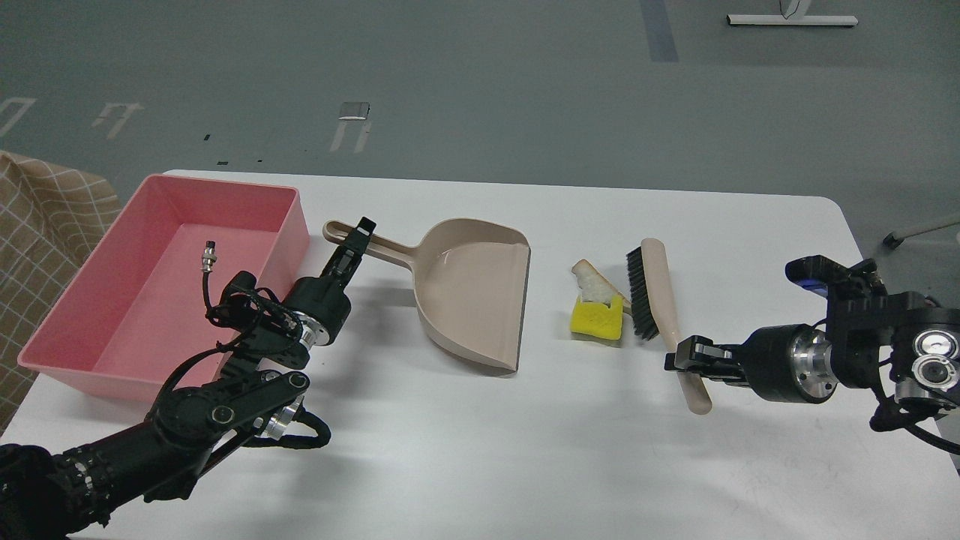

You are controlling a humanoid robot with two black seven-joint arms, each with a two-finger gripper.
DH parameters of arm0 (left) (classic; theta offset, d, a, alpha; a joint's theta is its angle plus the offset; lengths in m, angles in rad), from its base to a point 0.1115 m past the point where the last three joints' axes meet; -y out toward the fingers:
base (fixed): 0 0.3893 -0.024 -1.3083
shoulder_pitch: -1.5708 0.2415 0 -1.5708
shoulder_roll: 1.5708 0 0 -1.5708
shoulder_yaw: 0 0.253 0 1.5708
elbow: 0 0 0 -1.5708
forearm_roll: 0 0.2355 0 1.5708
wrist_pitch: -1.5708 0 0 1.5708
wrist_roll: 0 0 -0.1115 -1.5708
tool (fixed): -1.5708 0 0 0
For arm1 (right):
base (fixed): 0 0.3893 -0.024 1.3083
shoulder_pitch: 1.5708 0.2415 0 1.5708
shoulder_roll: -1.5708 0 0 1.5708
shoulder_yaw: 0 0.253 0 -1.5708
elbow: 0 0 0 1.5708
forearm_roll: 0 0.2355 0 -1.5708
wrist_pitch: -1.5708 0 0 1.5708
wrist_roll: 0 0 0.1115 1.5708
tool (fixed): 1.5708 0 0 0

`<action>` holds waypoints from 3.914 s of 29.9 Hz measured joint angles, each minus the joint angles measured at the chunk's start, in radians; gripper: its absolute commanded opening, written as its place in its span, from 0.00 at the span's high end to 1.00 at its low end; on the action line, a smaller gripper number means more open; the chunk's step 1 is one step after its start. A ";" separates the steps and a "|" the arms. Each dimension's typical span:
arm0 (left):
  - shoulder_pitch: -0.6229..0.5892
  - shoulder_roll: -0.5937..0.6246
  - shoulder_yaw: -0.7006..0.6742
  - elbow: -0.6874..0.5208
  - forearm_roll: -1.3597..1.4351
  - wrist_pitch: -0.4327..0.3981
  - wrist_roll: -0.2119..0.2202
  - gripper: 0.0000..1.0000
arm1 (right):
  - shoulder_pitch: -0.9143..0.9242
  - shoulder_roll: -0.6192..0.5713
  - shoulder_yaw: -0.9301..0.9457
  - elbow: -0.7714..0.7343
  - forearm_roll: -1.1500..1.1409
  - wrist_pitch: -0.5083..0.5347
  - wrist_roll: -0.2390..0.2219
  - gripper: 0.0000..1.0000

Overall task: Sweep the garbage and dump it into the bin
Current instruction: 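Move the brush toward the yellow garbage beside the dustpan, then sweep the yellow garbage into the dustpan with the brush, then lift the brush away and raise the dustpan with the left gripper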

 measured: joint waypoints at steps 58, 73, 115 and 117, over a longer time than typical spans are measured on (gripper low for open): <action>-0.002 0.004 -0.001 0.000 -0.002 0.000 0.003 1.00 | 0.103 0.546 0.106 -0.243 0.058 0.000 -0.002 1.00; -0.003 0.005 -0.003 0.000 -0.005 0.000 0.004 1.00 | 0.133 0.527 0.146 -0.204 0.058 0.000 -0.002 1.00; -0.073 0.133 -0.019 -0.152 -0.208 0.000 0.018 1.00 | 0.118 0.098 0.314 -0.168 0.189 0.000 0.012 1.00; -0.080 0.139 -0.021 -0.152 -0.217 0.000 0.018 1.00 | 0.100 0.098 0.337 -0.169 0.190 0.000 0.013 1.00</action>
